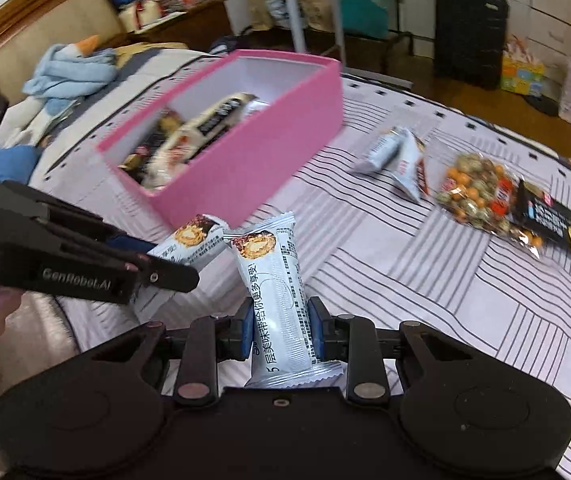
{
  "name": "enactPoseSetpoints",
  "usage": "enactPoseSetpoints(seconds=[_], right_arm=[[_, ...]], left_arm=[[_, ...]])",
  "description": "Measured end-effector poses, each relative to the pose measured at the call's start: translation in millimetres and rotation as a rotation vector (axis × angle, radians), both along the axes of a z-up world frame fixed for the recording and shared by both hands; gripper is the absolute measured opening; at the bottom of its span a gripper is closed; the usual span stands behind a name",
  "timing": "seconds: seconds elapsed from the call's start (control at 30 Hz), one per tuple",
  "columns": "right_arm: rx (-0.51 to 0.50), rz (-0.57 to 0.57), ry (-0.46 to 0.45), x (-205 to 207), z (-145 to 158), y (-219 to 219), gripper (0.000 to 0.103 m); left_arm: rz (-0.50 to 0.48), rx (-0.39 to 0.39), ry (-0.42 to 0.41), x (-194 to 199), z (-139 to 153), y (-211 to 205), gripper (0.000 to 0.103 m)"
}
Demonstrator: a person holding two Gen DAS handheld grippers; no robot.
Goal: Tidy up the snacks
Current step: 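Carry both white wafer bars over the pink box and open both grippers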
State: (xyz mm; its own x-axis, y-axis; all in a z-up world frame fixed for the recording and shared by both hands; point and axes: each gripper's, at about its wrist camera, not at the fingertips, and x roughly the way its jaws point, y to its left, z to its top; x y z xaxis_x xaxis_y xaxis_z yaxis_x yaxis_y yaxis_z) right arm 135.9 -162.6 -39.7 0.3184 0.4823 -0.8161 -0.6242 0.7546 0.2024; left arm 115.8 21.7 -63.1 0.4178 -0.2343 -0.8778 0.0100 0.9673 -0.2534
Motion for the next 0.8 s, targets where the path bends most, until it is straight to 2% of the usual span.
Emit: enactPoseSetpoints(seconds=[0.17,0.4,0.63,0.8], right_arm=[[0.011,0.037,-0.006,-13,22,12,0.032],[0.073,0.092,-0.073,-26,52,28,0.032],[0.117,0.094,-0.118,-13,55,57,0.032],[0.118,0.1,-0.176,18,57,90,0.032]], left_arm=[[0.023,-0.006,-0.037,-22,24,23,0.026],[0.07,-0.032,-0.109,-34,57,52,0.026],[0.1,-0.008,-0.173,-23,70,77,0.026],[0.154,0.014,-0.189,4,67,99,0.026]])
